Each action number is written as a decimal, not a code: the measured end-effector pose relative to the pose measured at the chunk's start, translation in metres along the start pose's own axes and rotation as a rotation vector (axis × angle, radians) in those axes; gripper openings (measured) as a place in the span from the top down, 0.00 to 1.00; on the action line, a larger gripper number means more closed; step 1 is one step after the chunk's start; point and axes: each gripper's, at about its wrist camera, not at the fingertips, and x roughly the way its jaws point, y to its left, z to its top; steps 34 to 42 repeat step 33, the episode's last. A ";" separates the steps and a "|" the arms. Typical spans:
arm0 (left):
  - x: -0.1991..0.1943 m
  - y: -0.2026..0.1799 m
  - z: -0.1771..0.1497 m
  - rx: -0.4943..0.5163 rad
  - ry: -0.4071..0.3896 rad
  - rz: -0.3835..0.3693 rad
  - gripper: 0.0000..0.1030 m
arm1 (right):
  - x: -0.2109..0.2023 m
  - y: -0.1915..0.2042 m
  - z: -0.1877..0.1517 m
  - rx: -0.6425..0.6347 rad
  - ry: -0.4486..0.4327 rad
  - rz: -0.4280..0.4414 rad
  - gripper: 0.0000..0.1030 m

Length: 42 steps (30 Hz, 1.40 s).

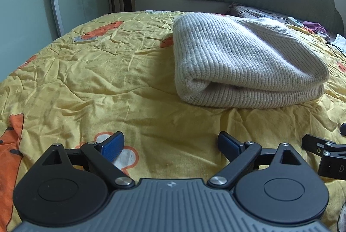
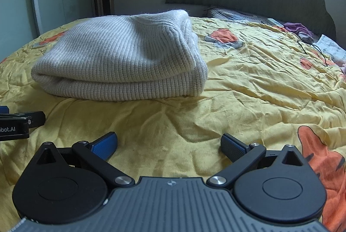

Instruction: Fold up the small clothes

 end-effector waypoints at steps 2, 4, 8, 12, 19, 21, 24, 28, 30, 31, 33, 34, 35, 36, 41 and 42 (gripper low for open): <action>-0.001 -0.001 0.000 0.008 0.001 0.000 0.09 | -0.004 0.000 0.001 0.007 0.003 0.016 0.00; -0.001 -0.002 -0.001 0.010 0.002 -0.002 0.09 | -0.006 -0.002 0.003 0.034 0.018 0.030 0.00; -0.002 -0.002 -0.001 0.010 0.004 0.000 0.08 | -0.008 -0.005 0.006 0.062 0.025 0.035 0.00; -0.004 -0.001 -0.001 0.004 0.005 0.000 0.08 | -0.008 -0.004 0.005 0.049 0.026 0.027 0.00; -0.002 0.002 0.001 -0.022 0.028 -0.031 0.00 | -0.009 -0.003 0.004 0.035 0.030 0.032 0.00; -0.001 0.001 0.000 -0.015 0.030 -0.027 0.00 | -0.008 -0.003 0.003 0.033 0.034 0.030 0.00; -0.002 -0.001 -0.001 -0.002 0.016 -0.021 0.00 | -0.008 -0.002 0.003 0.030 0.034 0.031 0.00; -0.008 -0.001 -0.002 0.008 -0.038 -0.013 0.00 | -0.008 -0.003 0.002 0.025 0.035 0.031 0.00; -0.010 0.000 -0.002 0.005 -0.055 -0.010 0.00 | -0.008 -0.003 0.002 0.025 0.035 0.032 0.00; -0.010 0.000 -0.001 0.006 -0.055 -0.013 0.00 | -0.008 -0.003 0.002 0.024 0.036 0.033 0.00; -0.009 0.002 0.000 0.010 -0.043 -0.024 0.00 | -0.009 -0.005 0.002 0.018 0.033 0.034 0.00; -0.009 0.002 0.000 0.010 -0.043 -0.024 0.00 | -0.009 -0.005 0.002 0.018 0.033 0.034 0.00; -0.009 0.002 0.000 0.010 -0.043 -0.024 0.00 | -0.009 -0.005 0.002 0.018 0.033 0.034 0.00; -0.009 0.002 0.000 0.010 -0.043 -0.024 0.00 | -0.009 -0.005 0.002 0.018 0.033 0.034 0.00; -0.009 0.002 0.000 0.010 -0.043 -0.024 0.00 | -0.009 -0.005 0.002 0.018 0.033 0.034 0.00; -0.009 0.002 0.000 0.010 -0.043 -0.024 0.00 | -0.009 -0.005 0.002 0.018 0.033 0.034 0.00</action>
